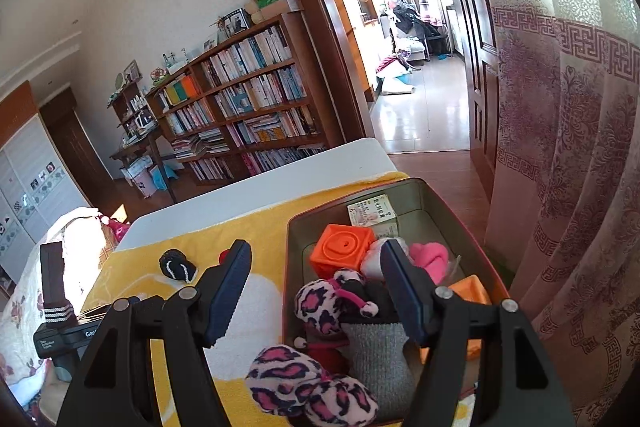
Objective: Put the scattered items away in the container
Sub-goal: 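Move the left gripper to the black knitted ball while the right moves to the red pompom ball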
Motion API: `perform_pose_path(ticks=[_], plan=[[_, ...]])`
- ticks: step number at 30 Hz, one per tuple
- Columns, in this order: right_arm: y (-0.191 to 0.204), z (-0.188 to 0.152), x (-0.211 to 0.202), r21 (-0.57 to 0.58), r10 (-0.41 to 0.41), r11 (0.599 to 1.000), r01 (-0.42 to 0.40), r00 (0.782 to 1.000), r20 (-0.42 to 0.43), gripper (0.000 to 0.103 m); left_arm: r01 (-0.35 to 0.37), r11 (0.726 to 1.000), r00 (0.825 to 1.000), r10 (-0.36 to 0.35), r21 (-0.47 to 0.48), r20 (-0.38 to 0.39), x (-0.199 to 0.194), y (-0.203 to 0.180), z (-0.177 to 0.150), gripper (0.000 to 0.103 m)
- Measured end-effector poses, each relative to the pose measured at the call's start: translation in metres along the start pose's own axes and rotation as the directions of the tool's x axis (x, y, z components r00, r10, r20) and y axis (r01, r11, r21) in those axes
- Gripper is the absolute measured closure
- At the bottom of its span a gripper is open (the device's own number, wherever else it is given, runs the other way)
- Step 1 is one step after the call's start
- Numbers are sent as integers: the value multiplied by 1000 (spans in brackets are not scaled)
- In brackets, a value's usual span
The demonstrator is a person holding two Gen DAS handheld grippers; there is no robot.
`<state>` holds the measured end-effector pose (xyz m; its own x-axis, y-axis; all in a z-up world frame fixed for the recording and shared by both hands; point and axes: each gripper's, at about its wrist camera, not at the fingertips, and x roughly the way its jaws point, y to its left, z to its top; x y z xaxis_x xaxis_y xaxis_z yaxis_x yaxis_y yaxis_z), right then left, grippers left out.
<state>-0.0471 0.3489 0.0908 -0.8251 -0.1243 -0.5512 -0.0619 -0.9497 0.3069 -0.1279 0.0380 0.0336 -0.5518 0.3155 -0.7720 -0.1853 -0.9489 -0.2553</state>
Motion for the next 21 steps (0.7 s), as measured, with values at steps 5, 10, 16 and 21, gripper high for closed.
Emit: perform_pose_path(ticks=[5, 10, 16, 21], plan=[[44, -6, 24, -36, 68, 997, -71, 995, -77, 32, -46, 999, 999, 45, -27, -3, 4, 29, 3, 16], [92, -16, 50, -134, 65, 988, -83, 990, -129, 32, -72, 997, 997, 71, -36, -12, 14, 49, 8, 16], [122, -25, 101, -190, -15, 982, -24, 979, -201, 32, -107, 994, 994, 106, -28, -36, 38, 63, 25, 16], [123, -29, 131, -190, -73, 981, 30, 972, -223, 32, -115, 993, 993, 114, -26, -34, 55, 67, 39, 16]])
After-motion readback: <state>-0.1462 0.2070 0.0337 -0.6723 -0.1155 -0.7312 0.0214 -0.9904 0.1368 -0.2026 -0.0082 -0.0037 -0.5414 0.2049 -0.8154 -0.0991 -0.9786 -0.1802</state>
